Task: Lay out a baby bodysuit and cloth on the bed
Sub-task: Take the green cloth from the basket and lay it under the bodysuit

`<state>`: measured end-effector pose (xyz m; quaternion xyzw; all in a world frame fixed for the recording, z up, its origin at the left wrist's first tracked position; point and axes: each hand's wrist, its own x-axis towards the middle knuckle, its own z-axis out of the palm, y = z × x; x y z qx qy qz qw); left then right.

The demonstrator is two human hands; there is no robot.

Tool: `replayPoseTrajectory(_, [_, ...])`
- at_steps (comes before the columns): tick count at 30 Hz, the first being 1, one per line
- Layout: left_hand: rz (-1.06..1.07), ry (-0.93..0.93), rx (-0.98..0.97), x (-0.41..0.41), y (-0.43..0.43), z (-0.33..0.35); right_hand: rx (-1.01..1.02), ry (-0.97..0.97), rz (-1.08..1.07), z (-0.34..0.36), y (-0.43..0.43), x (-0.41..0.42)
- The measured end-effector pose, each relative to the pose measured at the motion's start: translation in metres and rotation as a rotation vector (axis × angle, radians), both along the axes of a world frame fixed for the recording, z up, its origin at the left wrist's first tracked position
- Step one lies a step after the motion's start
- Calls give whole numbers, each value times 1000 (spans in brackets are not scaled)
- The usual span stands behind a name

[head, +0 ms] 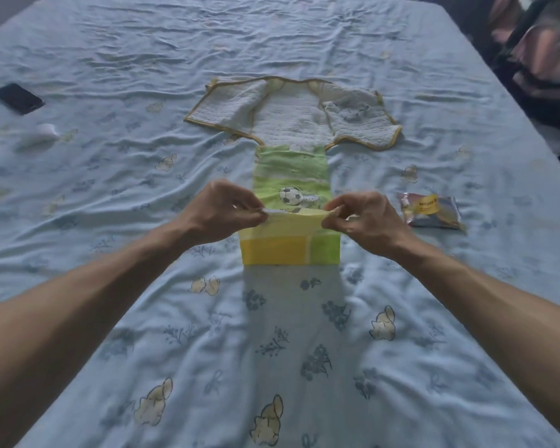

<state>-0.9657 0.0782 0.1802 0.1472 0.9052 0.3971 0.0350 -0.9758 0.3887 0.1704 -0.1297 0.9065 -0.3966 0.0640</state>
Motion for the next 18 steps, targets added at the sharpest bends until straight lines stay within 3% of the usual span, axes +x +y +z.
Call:
replayPoseTrajectory(8, [15,-105,32,100,11,-6,-35,-6,49,-15,5,110])
replayPoseTrajectory(14, [-92,-169,-37,158,1,-67,51,-19,97,-66,7,164])
replayPoseTrajectory(18, [-121,-91,-64,185,1,-113,149,27,180,-103,3,176])
